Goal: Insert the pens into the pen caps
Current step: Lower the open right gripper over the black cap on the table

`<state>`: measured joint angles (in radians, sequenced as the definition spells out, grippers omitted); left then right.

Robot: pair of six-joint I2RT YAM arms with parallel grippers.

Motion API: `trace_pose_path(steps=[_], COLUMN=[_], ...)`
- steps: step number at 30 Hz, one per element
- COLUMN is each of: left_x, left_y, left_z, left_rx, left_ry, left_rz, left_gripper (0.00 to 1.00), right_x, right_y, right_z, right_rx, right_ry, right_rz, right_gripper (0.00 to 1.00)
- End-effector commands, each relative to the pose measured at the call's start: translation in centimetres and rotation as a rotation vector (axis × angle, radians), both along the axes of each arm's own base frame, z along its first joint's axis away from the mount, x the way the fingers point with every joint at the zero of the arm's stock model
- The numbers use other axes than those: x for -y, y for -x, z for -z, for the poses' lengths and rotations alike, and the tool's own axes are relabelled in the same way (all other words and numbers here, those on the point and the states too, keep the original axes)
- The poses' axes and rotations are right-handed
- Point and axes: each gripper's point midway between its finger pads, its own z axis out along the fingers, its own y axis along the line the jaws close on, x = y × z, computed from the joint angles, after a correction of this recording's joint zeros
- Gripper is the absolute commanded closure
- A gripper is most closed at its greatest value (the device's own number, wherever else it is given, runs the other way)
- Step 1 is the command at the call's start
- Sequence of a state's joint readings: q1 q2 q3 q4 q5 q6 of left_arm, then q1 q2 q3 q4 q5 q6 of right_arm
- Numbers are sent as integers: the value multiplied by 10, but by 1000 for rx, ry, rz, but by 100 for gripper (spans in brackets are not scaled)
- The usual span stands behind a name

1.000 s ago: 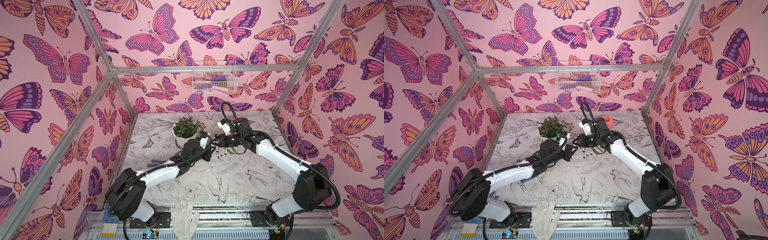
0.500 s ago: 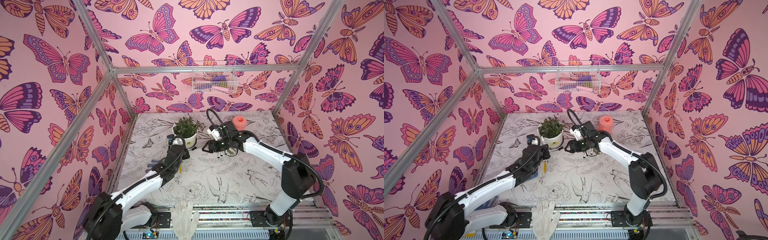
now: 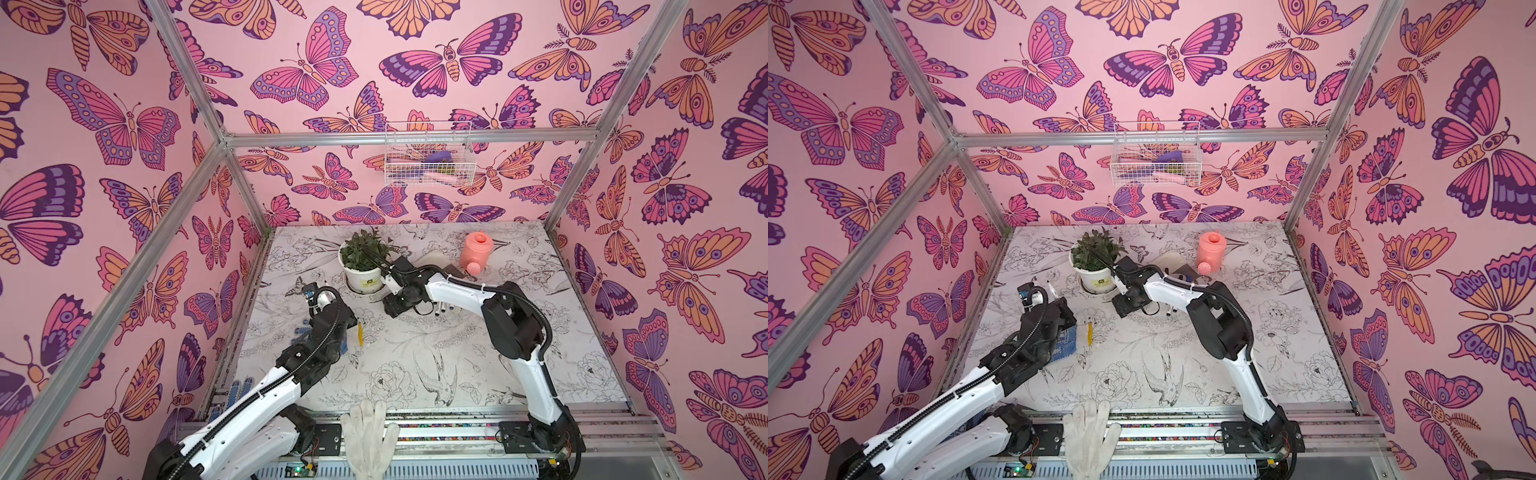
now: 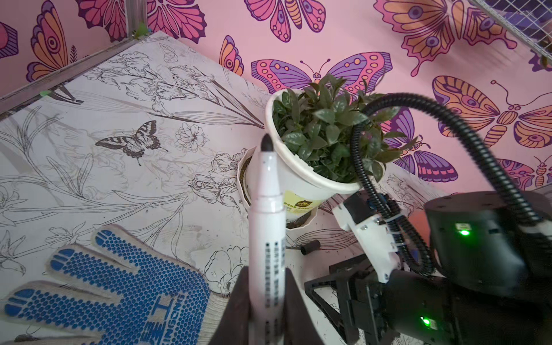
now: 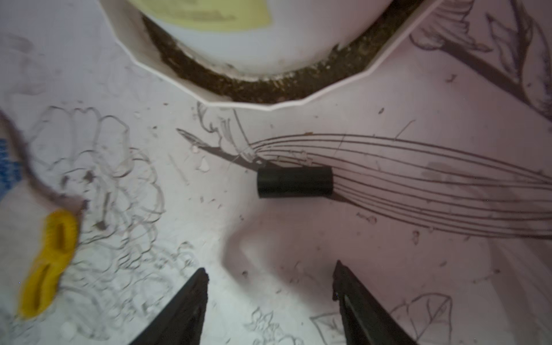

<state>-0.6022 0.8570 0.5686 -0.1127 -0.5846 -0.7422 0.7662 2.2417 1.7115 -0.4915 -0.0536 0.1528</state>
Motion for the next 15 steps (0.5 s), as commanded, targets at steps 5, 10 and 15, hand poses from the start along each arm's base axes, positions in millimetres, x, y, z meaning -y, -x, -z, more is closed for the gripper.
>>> trace_pose_path(steps=[5,10,15], left_x=[-16,-17,-14], left_y=[10,11,10], left_z=[3,6,11], left_rx=[-39,-51,-69], left_ry=[-69,-75,-76], left_rz=[-32,-30,-21], left_gripper=[100,100,100], right_x=[-9,-15,-19], right_y=[-25,-30,-28], right_z=[19,29,29], right_rx=[124,121,106], right_ry=[58,68,52], right_rz=[-9,-27,-30], right_gripper=[32,36,48])
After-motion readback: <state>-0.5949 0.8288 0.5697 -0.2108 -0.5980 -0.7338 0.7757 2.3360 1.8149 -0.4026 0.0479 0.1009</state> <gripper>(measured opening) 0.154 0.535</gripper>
